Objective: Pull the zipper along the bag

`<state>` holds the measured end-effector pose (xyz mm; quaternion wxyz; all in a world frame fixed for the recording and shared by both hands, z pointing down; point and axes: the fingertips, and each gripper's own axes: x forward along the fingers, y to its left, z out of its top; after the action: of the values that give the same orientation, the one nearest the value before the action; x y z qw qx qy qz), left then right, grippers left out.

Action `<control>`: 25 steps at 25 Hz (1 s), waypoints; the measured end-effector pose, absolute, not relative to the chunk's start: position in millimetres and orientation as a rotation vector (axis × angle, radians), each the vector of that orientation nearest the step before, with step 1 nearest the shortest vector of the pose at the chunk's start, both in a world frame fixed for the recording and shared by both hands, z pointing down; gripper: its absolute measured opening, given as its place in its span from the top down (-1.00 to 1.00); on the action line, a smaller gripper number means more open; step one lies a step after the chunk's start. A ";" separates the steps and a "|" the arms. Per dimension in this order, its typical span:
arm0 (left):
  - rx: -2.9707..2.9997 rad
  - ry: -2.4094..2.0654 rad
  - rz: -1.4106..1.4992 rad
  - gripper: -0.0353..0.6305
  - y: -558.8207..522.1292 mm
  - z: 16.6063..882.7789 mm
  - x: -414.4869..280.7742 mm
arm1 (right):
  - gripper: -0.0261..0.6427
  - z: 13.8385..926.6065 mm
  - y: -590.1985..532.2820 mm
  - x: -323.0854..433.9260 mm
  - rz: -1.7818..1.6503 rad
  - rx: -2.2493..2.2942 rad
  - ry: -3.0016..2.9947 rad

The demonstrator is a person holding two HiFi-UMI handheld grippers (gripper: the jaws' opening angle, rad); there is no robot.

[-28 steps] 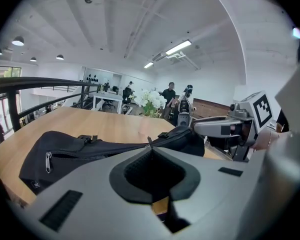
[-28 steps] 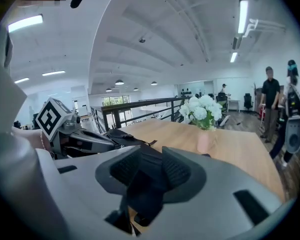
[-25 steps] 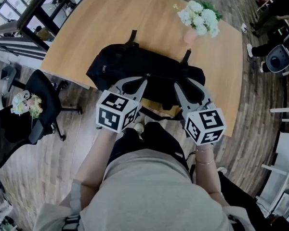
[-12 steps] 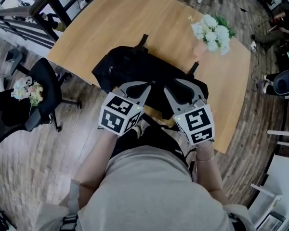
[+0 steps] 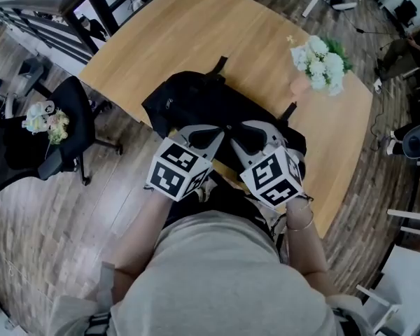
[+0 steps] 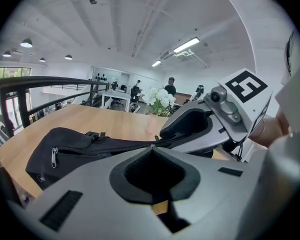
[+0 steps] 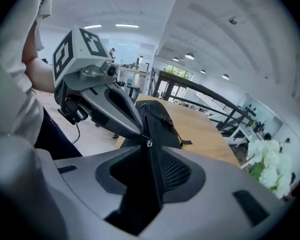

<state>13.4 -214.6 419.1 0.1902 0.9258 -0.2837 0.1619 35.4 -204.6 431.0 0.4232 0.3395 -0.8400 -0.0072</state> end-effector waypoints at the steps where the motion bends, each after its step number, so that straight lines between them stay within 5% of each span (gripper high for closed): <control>1: 2.600 -0.799 0.459 0.84 -214.6 419.7 13.1 | 0.51 433.9 -204.9 34.7 -0.032 0.833 -2.087; 14: 2.592 -0.811 0.462 0.84 -214.4 420.3 13.2 | 0.80 447.0 -207.3 33.8 -0.078 0.816 -2.052; 25: 2.599 -0.875 0.491 0.84 -224.3 422.1 10.2 | 0.82 438.8 -212.4 36.4 -0.027 0.886 -2.096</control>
<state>10.2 -224.3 422.1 0.1768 0.9182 -0.3092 0.1733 36.4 -212.4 438.8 0.4196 0.3535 -0.8360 -0.0106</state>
